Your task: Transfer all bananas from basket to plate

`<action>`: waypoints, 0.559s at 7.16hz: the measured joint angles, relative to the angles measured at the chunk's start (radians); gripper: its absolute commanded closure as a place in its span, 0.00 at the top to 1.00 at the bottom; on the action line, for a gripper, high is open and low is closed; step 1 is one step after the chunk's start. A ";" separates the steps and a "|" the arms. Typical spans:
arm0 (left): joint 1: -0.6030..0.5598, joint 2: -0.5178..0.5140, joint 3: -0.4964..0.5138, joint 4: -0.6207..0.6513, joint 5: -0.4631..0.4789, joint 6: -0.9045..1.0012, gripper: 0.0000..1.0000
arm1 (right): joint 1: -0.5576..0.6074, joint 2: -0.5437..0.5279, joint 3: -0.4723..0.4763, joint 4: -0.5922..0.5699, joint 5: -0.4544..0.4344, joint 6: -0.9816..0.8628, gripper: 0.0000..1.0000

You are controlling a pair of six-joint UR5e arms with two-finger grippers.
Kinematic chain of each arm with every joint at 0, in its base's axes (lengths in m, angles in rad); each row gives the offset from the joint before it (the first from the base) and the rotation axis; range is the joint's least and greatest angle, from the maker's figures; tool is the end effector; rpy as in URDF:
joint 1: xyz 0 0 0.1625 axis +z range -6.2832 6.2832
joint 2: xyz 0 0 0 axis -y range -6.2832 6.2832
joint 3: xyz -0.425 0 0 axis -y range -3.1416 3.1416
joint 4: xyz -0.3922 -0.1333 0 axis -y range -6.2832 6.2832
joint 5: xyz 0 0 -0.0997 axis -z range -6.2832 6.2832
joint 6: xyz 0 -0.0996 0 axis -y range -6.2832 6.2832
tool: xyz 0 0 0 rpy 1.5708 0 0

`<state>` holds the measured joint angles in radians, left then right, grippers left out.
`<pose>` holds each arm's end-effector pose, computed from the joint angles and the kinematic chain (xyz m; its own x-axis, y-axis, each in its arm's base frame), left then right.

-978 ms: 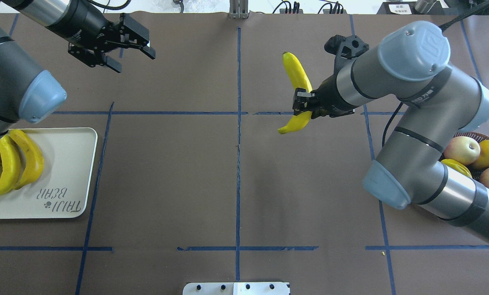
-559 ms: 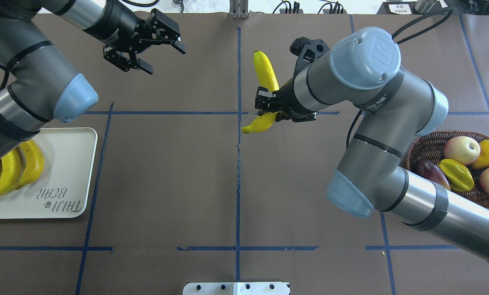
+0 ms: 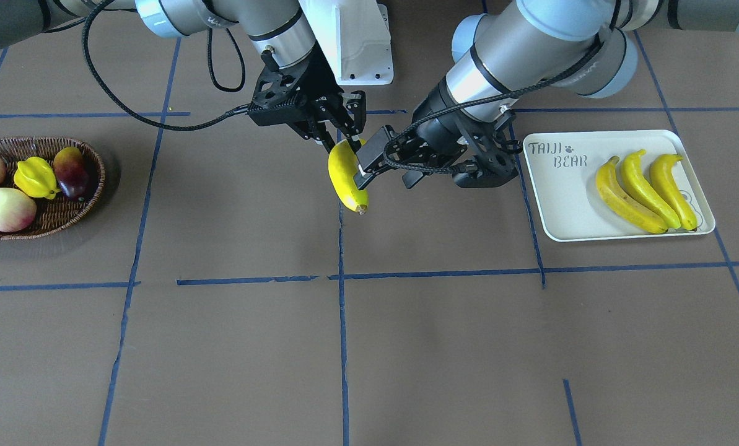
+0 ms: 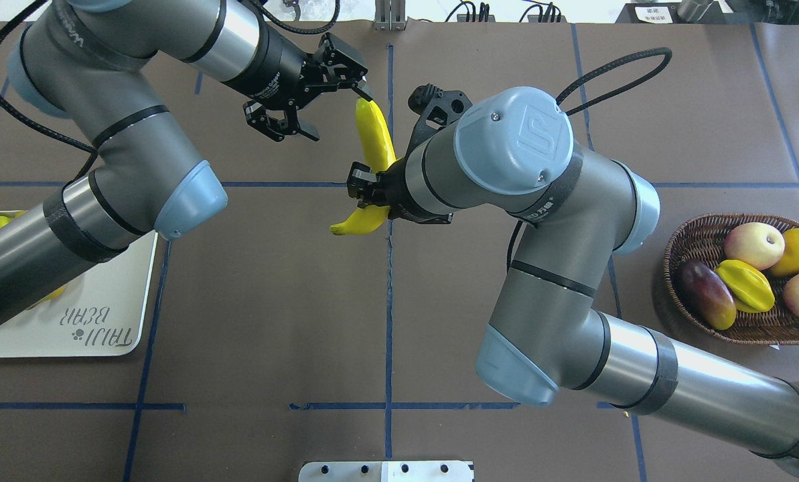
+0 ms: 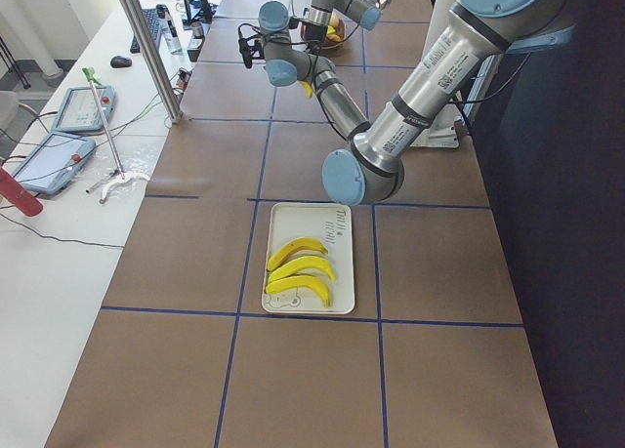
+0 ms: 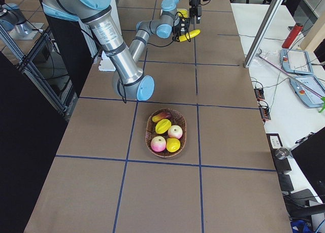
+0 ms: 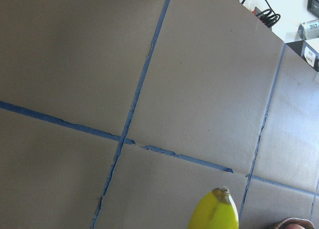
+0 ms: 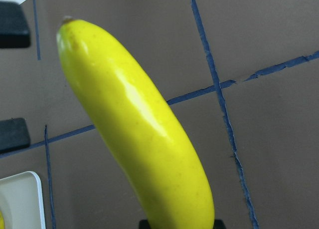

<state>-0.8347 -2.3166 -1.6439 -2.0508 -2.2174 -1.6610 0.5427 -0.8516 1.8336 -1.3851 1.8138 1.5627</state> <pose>0.3886 -0.5380 0.1135 0.1614 -0.2852 -0.9448 0.2173 0.9441 -0.2479 -0.4794 -0.4168 0.1023 0.3384 0.1949 0.9206 -0.3090 0.9471 -0.0869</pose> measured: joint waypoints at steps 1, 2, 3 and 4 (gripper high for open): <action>0.010 -0.008 0.002 0.000 0.010 -0.009 1.00 | -0.001 0.003 0.000 0.001 0.000 0.001 0.00; 0.018 -0.013 0.004 0.000 0.017 -0.016 1.00 | -0.002 0.006 0.000 0.001 -0.001 0.001 0.00; 0.029 -0.016 0.006 0.000 0.030 -0.021 1.00 | -0.002 0.009 0.000 0.002 -0.001 0.002 0.00; 0.044 -0.017 0.007 0.000 0.051 -0.022 0.96 | -0.003 0.012 0.000 0.002 -0.001 0.003 0.00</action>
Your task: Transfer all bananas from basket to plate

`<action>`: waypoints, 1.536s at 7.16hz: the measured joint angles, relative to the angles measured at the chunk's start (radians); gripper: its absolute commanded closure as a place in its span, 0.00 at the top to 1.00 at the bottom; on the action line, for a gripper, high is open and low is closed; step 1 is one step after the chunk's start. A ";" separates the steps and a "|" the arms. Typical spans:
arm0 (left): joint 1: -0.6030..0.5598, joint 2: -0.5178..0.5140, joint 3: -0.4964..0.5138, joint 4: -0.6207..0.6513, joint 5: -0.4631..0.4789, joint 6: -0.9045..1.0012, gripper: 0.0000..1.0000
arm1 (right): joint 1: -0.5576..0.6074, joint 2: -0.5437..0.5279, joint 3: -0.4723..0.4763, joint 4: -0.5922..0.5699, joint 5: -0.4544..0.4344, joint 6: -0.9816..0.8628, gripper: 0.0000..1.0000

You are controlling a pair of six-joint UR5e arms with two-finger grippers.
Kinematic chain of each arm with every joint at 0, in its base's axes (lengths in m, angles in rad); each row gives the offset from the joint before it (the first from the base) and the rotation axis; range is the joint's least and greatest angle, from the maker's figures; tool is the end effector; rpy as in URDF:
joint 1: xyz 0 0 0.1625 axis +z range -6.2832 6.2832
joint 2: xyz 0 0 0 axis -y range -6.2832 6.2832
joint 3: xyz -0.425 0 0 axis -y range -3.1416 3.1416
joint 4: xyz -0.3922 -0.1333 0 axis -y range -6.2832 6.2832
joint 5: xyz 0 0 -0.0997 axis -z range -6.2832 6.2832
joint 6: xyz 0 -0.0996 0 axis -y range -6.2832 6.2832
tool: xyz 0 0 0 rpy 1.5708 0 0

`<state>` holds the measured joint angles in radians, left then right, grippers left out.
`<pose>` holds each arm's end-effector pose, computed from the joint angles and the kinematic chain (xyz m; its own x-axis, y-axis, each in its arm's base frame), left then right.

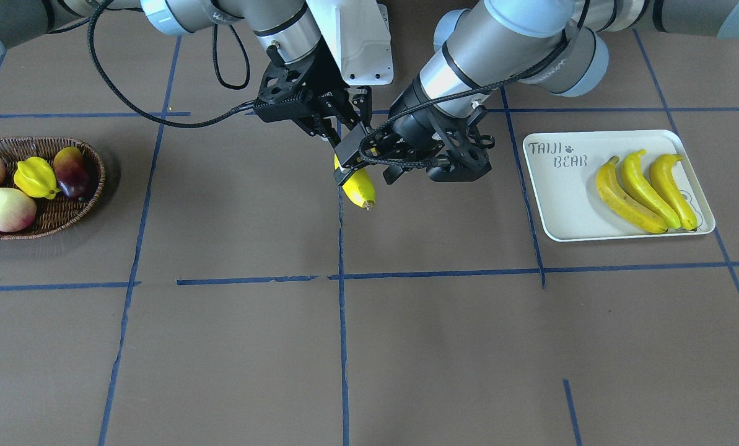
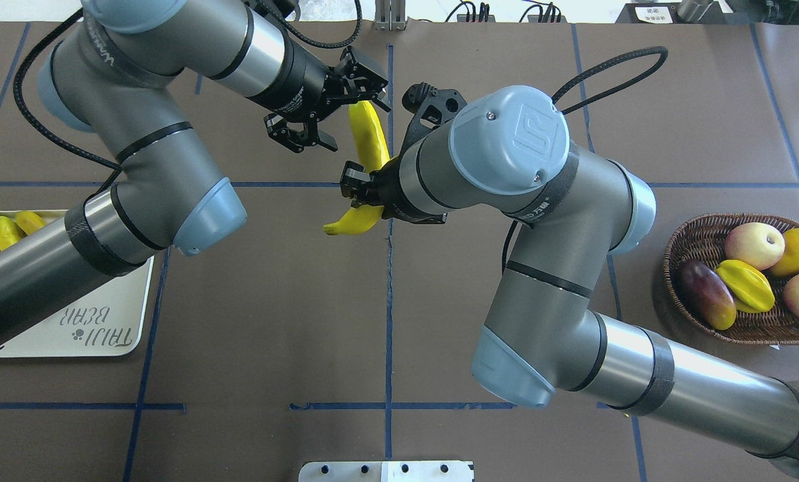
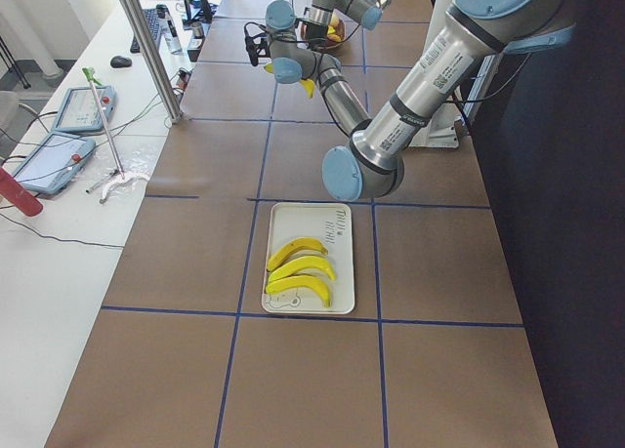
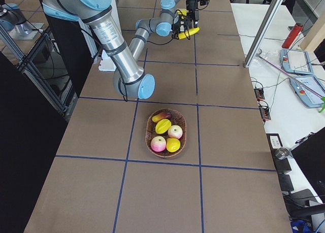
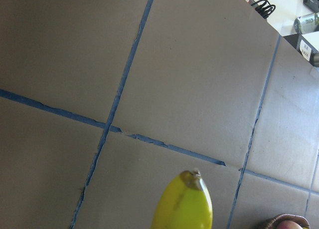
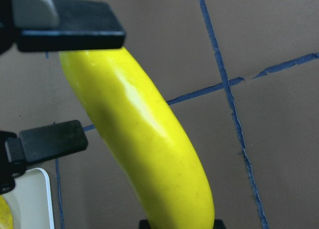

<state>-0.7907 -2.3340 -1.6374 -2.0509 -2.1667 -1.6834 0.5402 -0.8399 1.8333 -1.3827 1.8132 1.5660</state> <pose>0.4119 -0.5264 0.1052 0.1570 -0.2909 -0.9438 0.2260 0.9409 -0.2524 -0.4798 -0.4153 0.0948 0.3270 0.1907 0.9256 -0.3073 0.9477 -0.0867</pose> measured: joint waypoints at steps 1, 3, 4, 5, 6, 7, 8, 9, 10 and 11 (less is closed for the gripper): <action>0.012 0.000 0.000 0.000 0.017 -0.001 0.86 | 0.000 0.003 0.001 0.000 0.000 0.001 0.00; 0.023 -0.001 0.001 0.000 0.027 -0.005 0.59 | 0.000 0.005 0.001 0.001 0.000 0.002 0.00; 0.024 -0.001 0.001 0.000 0.028 -0.005 0.57 | 0.000 0.006 0.001 0.001 0.000 0.002 0.00; 0.025 0.000 0.002 0.000 0.028 -0.004 0.48 | 0.000 0.007 0.001 0.001 0.000 0.002 0.00; 0.025 0.000 0.003 0.000 0.028 -0.004 0.19 | 0.000 0.007 0.001 0.001 0.000 0.002 0.01; 0.025 0.001 0.003 0.000 0.028 -0.005 0.00 | 0.000 0.007 0.001 0.000 0.000 0.002 0.33; 0.025 0.001 0.001 -0.001 0.028 -0.004 0.00 | 0.000 0.007 0.001 0.001 0.000 0.002 0.99; 0.024 0.002 -0.001 -0.002 0.027 -0.003 0.00 | 0.000 0.007 0.002 0.000 0.000 0.001 1.00; 0.023 0.004 -0.004 -0.003 0.027 -0.003 0.00 | 0.002 0.007 0.002 -0.001 0.000 0.000 1.00; 0.021 0.006 -0.007 -0.002 0.027 -0.002 0.00 | 0.008 0.007 0.004 -0.002 0.001 -0.001 1.00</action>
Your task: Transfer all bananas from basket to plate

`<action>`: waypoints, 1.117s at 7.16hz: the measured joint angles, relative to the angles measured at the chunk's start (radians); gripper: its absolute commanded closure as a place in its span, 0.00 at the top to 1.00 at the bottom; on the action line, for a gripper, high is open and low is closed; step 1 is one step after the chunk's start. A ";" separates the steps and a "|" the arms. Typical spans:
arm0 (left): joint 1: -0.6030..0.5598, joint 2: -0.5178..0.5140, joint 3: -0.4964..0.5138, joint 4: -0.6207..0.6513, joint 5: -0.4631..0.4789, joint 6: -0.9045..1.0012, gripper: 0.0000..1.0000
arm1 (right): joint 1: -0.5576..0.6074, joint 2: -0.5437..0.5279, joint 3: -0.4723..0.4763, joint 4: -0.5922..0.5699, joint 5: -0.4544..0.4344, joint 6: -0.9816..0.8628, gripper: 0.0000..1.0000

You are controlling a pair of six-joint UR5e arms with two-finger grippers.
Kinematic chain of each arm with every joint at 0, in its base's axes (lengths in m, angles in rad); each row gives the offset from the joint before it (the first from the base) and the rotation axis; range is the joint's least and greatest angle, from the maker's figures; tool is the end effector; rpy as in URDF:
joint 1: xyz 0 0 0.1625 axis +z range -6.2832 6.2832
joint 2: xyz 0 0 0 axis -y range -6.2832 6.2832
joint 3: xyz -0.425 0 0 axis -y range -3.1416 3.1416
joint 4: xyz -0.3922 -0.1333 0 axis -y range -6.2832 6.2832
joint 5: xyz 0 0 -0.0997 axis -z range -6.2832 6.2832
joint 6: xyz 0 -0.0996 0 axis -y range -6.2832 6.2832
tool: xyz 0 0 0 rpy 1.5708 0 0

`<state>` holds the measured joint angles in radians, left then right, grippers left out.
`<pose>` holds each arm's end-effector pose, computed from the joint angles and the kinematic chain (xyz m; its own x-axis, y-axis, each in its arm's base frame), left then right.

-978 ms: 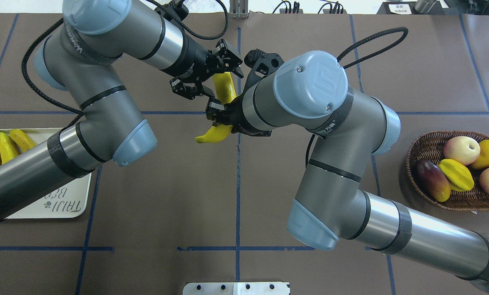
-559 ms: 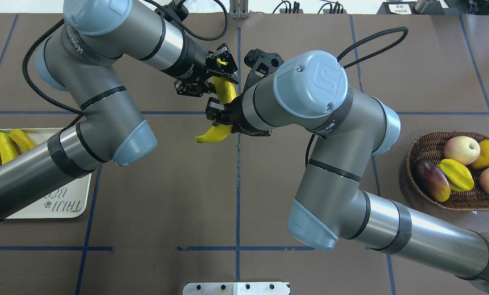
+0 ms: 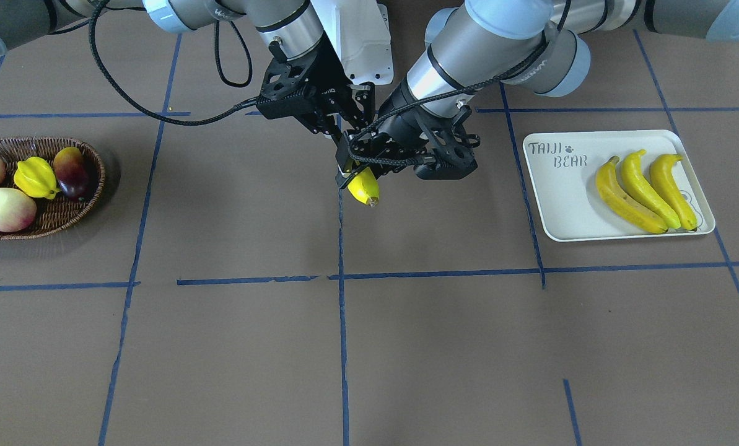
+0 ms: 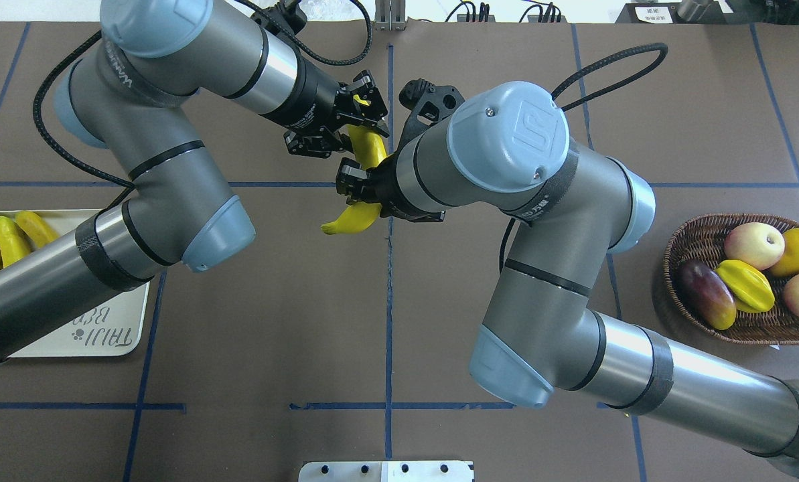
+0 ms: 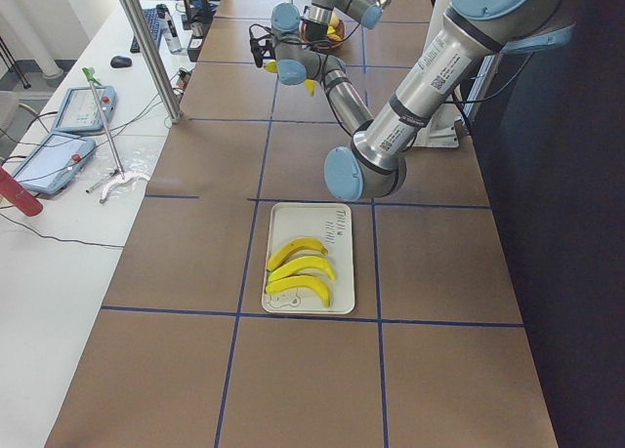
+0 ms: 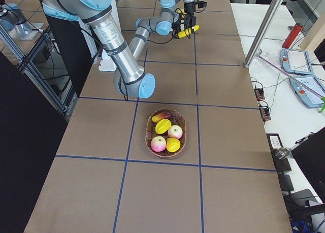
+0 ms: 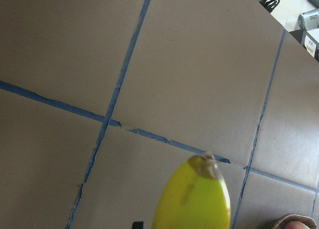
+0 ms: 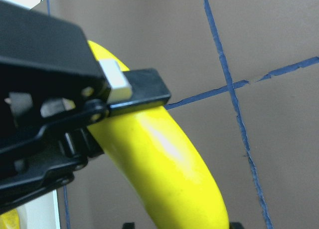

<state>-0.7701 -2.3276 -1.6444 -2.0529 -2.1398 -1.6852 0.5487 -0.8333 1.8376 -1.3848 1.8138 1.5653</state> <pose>0.4205 -0.5187 0.1070 0.1579 -0.2871 -0.9448 0.2321 0.9408 -0.2471 -0.4746 -0.4183 0.0895 0.3186 0.1885 0.9290 -0.3139 0.9457 -0.0843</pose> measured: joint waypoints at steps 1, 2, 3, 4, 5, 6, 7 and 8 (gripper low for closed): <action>-0.003 0.002 -0.002 0.000 0.000 0.002 0.00 | 0.010 0.000 0.003 -0.001 0.002 0.000 1.00; -0.009 0.007 -0.002 0.001 0.000 0.006 0.00 | 0.022 0.000 0.005 -0.003 0.006 -0.001 1.00; -0.025 0.023 -0.003 0.001 -0.002 0.009 0.00 | 0.041 -0.002 0.006 -0.005 0.013 -0.002 1.00; -0.055 0.059 -0.006 0.001 -0.010 0.012 0.00 | 0.071 -0.008 0.006 -0.008 0.035 -0.002 1.00; -0.092 0.102 -0.012 0.003 -0.037 0.013 0.00 | 0.110 -0.016 0.006 -0.027 0.069 -0.007 1.00; -0.136 0.152 -0.024 0.008 -0.097 0.013 0.00 | 0.145 -0.023 0.006 -0.068 0.099 -0.026 1.00; -0.188 0.215 -0.045 0.013 -0.168 0.013 0.00 | 0.172 -0.033 0.005 -0.124 0.118 -0.076 1.00; -0.223 0.279 -0.064 0.015 -0.214 0.014 0.00 | 0.202 -0.042 0.005 -0.193 0.142 -0.153 1.00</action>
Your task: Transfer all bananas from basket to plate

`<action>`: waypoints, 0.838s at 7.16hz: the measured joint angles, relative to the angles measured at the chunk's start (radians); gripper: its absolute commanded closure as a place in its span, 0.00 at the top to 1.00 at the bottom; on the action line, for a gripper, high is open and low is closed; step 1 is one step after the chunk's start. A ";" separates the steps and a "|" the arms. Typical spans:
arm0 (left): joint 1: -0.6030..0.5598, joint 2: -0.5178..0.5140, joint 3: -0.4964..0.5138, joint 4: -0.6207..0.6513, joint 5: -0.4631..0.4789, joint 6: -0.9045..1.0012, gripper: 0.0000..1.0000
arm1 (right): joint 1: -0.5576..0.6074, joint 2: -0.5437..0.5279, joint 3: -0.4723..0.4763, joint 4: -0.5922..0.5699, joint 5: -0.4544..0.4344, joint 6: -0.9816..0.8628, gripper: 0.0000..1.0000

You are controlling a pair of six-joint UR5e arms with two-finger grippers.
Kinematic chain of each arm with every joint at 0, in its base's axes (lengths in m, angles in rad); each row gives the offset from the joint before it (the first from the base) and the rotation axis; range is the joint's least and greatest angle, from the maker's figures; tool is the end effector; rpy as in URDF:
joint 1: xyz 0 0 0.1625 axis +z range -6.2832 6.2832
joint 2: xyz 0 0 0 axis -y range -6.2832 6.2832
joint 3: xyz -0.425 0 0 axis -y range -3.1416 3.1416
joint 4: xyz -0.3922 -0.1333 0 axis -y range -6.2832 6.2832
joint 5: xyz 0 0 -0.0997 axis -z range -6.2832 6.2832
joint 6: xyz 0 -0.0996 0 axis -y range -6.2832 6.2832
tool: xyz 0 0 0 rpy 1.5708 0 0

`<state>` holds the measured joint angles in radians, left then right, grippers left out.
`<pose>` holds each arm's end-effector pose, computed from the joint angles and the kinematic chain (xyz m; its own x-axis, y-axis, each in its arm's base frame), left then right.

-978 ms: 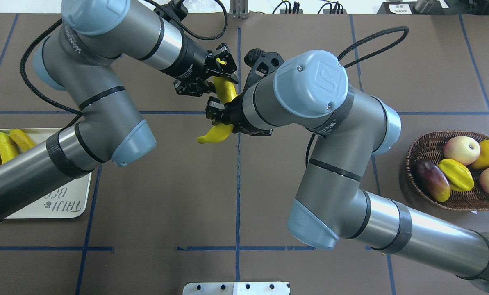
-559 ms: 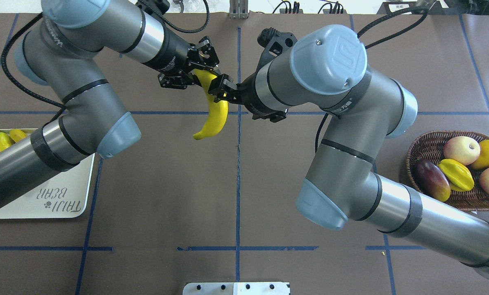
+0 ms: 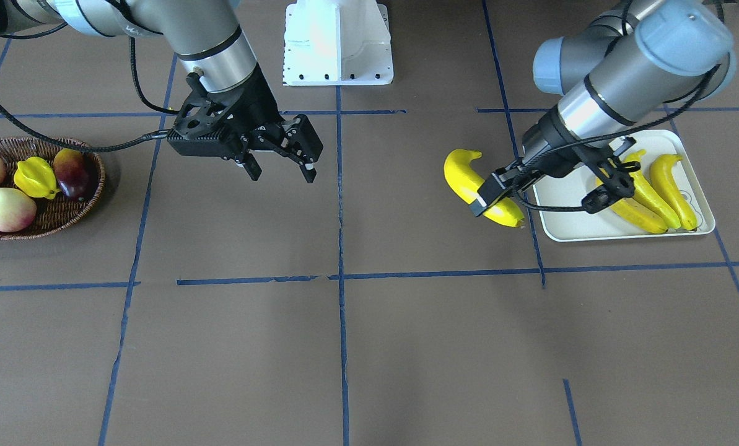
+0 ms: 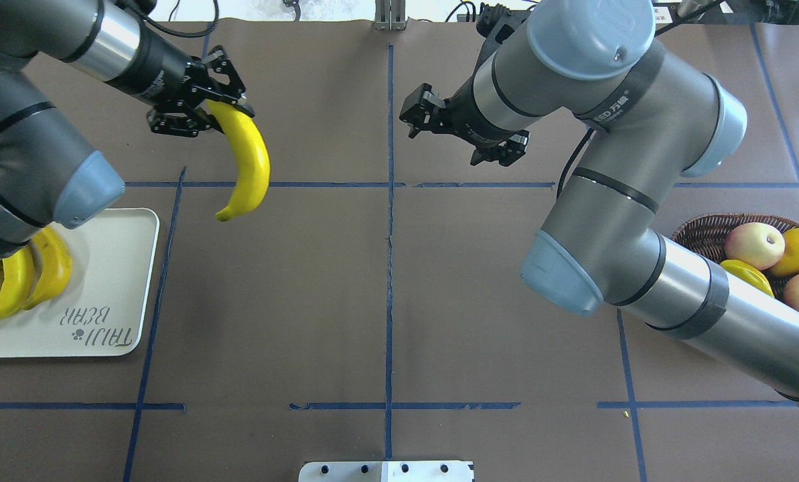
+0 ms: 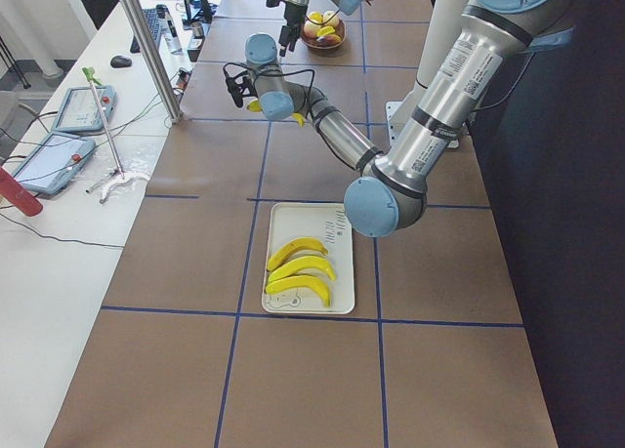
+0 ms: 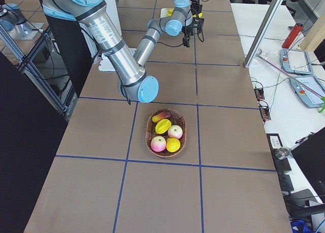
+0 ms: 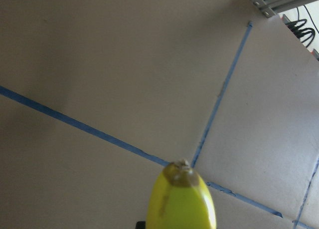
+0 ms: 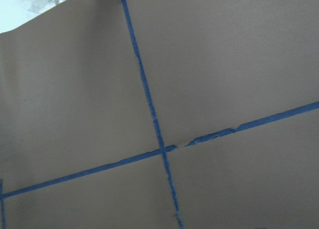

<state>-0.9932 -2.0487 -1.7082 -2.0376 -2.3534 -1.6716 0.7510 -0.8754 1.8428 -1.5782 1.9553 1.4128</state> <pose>0.2884 -0.5580 0.2586 0.2295 -0.4828 -0.8452 0.2786 0.8646 -0.4182 -0.3934 -0.4984 0.1372 0.4782 0.2469 0.8428 -0.3369 0.9378 -0.0836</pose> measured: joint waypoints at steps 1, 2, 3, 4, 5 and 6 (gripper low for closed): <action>-0.011 0.062 -0.010 0.004 -0.019 0.001 0.00 | 0.040 -0.013 0.001 -0.064 0.032 -0.083 1.00; -0.010 0.125 -0.013 0.013 -0.025 0.017 0.00 | 0.091 -0.038 0.003 -0.104 0.072 -0.174 1.00; -0.009 0.190 -0.015 0.024 -0.019 0.055 0.00 | 0.148 -0.074 0.006 -0.121 0.118 -0.263 1.00; -0.007 0.254 -0.014 0.030 -0.005 0.107 0.00 | 0.202 -0.112 0.008 -0.127 0.164 -0.351 1.00; -0.006 0.314 -0.012 0.031 0.011 0.171 0.00 | 0.254 -0.155 0.008 -0.130 0.201 -0.449 1.00; -0.006 0.371 -0.008 0.031 0.032 0.239 0.00 | 0.305 -0.199 0.008 -0.130 0.230 -0.563 1.00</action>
<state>-0.9995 -1.6775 -1.7160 -2.0066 -2.3210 -1.4326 1.0564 -1.0743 1.8510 -1.7084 2.1852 0.8494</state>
